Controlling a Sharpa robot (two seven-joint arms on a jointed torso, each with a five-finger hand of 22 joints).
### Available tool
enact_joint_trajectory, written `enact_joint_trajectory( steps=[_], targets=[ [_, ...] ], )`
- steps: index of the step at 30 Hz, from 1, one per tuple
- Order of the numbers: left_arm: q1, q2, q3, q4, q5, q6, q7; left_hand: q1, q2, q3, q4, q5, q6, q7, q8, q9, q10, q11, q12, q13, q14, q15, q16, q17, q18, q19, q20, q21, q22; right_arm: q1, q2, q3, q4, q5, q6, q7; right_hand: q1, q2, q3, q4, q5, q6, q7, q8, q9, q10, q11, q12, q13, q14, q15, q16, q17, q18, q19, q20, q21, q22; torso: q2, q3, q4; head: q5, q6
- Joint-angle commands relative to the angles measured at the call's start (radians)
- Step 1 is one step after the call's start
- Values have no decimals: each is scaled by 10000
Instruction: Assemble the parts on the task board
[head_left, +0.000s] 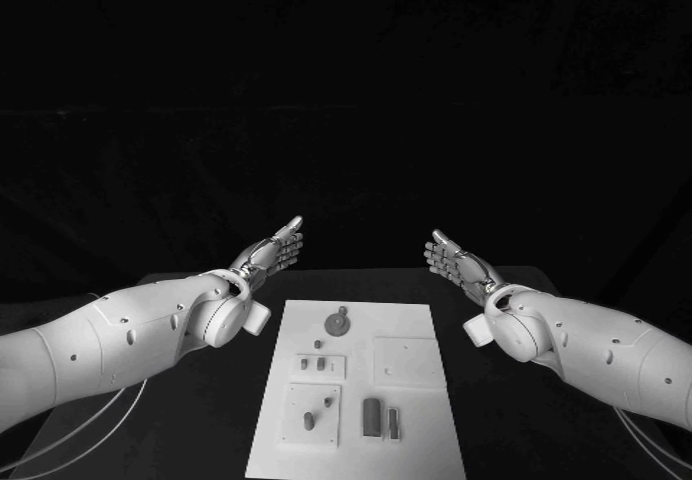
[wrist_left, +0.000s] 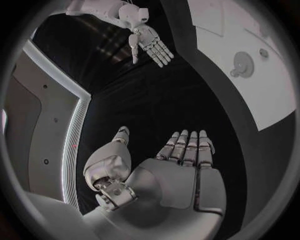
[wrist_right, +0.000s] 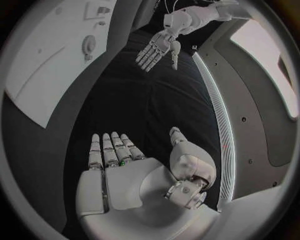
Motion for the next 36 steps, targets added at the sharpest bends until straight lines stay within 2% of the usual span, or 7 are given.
enact_joint_trajectory(
  steps=[1,5,9,13,17,23,36],
  targets=[
    [-209,-81,176,549,634,-1030,607,-2025,-42,-1005,696,-272,-1959,-411,-718,-1112,-2868,-351,-201,-413,-2054,-408,-600,-1597,-377,-2199,-156,-189,-2087,-59,-166,91,651,586,-966,353,-2083,-10,-1446,654,-346,-1975,-494,-569,-1326,-2456,-453,-474,-490,-1911,-415,-1106,-1052,-519,-1342,-545,-866,-3358,-376,9,191,-271,193],
    [-606,-250,519,1455,1284,-2123,1160,-2025,-42,-1005,696,-272,-1959,-411,-718,-1112,-2868,-351,-201,-413,-2054,-408,-600,-1597,-377,-2199,-156,-189,-2087,-185,-504,249,1745,1217,-2037,647,-2083,-10,-1446,654,-346,-1975,-494,-569,-1326,-2456,-453,-474,-490,-1911,-415,-1106,-1052,-519,-1342,-545,-866,-3358,-522,14,264,-394,282],
    [-1087,-454,934,2550,2069,-3444,1829,-2025,-42,-1005,696,-272,-1959,-411,-718,-1112,-2868,-351,-201,-413,-2054,-408,-600,-1597,-377,-2199,-156,-189,-2087,-347,-940,453,3152,2029,-3416,1025,-2083,-10,-1446,654,-346,-1975,-494,-569,-1326,-2456,-453,-474,-490,-1911,-415,-1106,-1052,-519,-1342,-545,-866,-3358,-533,14,269,-403,288],
    [-1403,-589,1207,3272,2587,-4314,2270,-2025,-42,-1005,696,-272,-1959,-411,-718,-1112,-2868,-351,-201,-413,-2054,-408,-600,-1597,-377,-2199,-156,-189,-2087,-482,-1302,622,4323,2705,-4563,1339,-2083,-10,-1446,654,-346,-1975,-494,-569,-1326,-2456,-453,-474,-490,-1911,-415,-1106,-1052,-519,-1342,-545,-866,-3358,-533,14,269,-403,288],
    [-1618,-680,1392,3762,2938,-4905,2569,-2025,-42,-1005,696,-272,-1959,-411,-718,-1112,-2868,-351,-201,-413,-2054,-408,-600,-1597,-377,-2199,-156,-189,-2087,-590,-1591,757,5257,3243,-5477,1590,-2083,-10,-1446,654,-346,-1975,-494,-569,-1326,-2456,-453,-474,-490,-1911,-415,-1106,-1052,-519,-1342,-545,-866,-3358,-533,14,269,-403,288],
    [-1688,-710,1452,3921,3052,-5096,2666,-2025,-42,-1005,696,-272,-1959,-411,-718,-1112,-2868,-351,-201,-413,-2054,-408,-600,-1597,-377,-2199,-156,-189,-2087,-664,-1790,851,5900,3614,-6107,1762,-2083,-10,-1446,654,-346,-1975,-494,-569,-1326,-2456,-453,-474,-490,-1911,-415,-1106,-1052,-519,-1342,-545,-866,-3358,-533,14,269,-403,288],
    [-1688,-710,1452,3921,3052,-5096,2666,-2025,-42,-1005,696,-272,-1959,-411,-718,-1112,-2868,-351,-201,-413,-2054,-408,-600,-1597,-377,-2199,-156,-189,-2087,-668,-1800,855,5932,3633,-6139,1771,-2083,-10,-1446,654,-346,-1975,-494,-569,-1326,-2456,-453,-474,-490,-1911,-415,-1106,-1052,-519,-1342,-545,-866,-3358,-533,14,269,-403,288]
  ],
)
